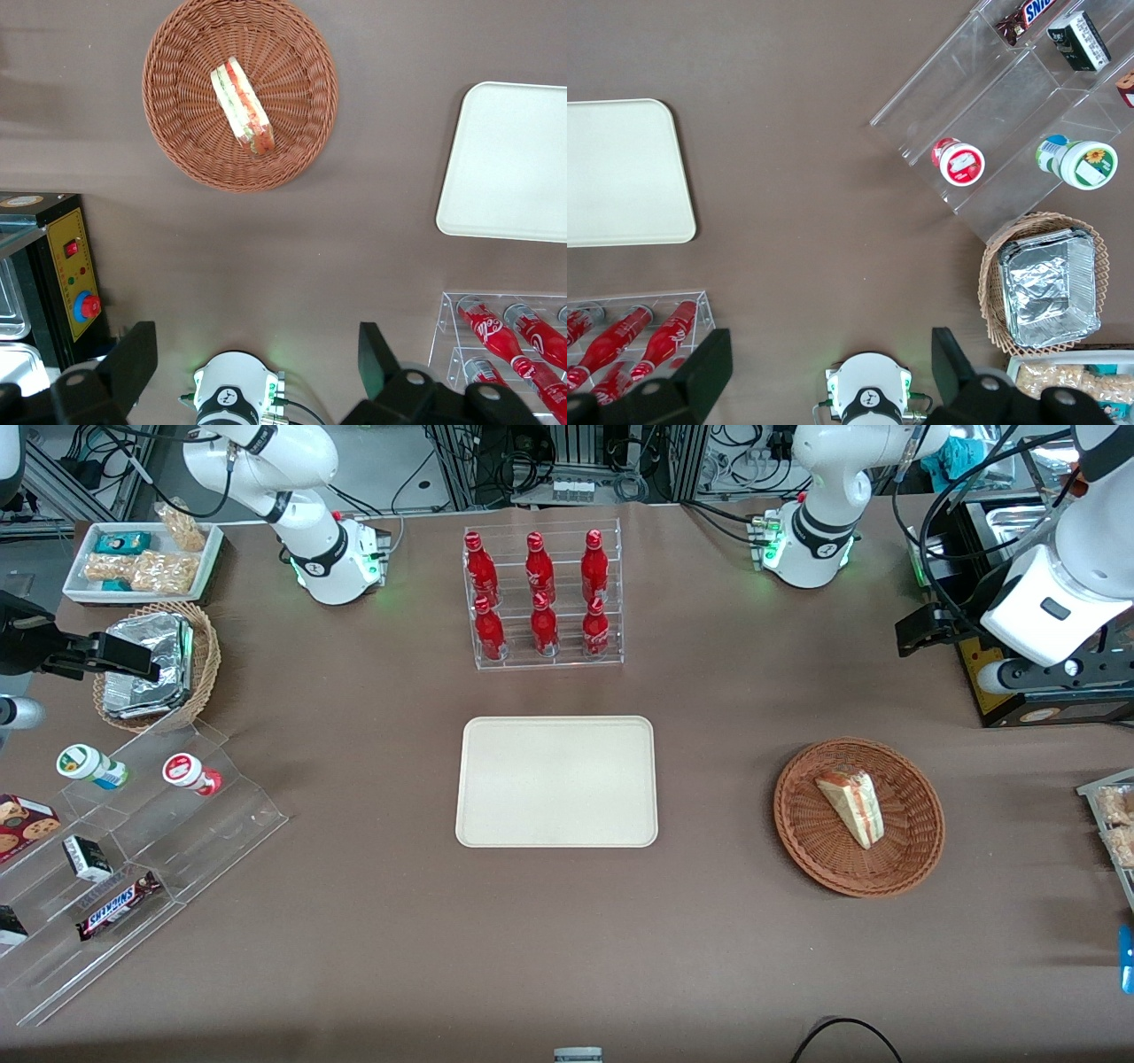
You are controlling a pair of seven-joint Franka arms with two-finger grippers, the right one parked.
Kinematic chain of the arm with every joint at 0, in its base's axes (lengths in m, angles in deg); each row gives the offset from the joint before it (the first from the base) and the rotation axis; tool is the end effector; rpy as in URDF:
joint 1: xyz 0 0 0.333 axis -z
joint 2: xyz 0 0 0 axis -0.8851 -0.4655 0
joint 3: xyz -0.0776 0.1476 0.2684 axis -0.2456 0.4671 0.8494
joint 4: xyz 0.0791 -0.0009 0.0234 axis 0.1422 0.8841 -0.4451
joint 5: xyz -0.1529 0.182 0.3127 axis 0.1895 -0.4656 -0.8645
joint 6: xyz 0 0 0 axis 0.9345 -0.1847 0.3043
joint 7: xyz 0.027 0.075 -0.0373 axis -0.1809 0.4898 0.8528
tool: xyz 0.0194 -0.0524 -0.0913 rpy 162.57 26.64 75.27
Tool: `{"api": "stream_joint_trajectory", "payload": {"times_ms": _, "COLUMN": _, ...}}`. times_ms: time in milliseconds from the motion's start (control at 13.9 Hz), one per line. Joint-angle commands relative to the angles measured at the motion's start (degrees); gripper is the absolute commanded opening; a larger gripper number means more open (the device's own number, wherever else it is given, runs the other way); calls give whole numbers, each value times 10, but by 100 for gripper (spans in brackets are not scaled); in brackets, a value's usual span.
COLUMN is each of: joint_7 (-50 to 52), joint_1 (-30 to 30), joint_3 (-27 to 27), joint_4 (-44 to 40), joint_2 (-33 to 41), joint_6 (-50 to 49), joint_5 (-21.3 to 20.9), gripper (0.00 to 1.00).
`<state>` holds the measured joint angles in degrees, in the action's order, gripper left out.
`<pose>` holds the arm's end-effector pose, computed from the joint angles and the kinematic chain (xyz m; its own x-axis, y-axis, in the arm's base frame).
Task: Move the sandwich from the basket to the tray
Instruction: 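Move the left gripper toward the wicker basket holding the sandwich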
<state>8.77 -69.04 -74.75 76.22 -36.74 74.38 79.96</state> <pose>0.5393 -0.0902 0.6395 0.9788 0.0561 -0.1971 0.0511 -0.9982 -0.0302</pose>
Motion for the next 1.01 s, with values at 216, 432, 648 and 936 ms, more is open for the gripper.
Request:
{"api": "stream_joint_trajectory", "payload": {"times_ms": 216, "joint_7": 0, "joint_1": -2, "joint_3": 0, "joint_4": 7, "joint_2": -3, "joint_6": 10, "joint_5": -12, "gripper": 100}}
{"api": "stream_joint_trajectory", "payload": {"times_ms": 432, "joint_7": 3, "joint_1": -9, "joint_3": 5, "joint_4": 6, "joint_2": -22, "joint_6": 11, "joint_5": -7, "gripper": 100}}
{"api": "stream_joint_trajectory", "payload": {"times_ms": 648, "joint_7": 17, "joint_1": -60, "joint_3": 6, "joint_4": 26, "joint_2": -50, "joint_6": 7, "joint_5": 1, "gripper": 100}}
{"api": "stream_joint_trajectory", "payload": {"times_ms": 936, "joint_7": 40, "joint_1": -84, "joint_3": 13, "joint_4": 186, "joint_2": -41, "joint_6": 183, "joint_5": 23, "gripper": 100}}
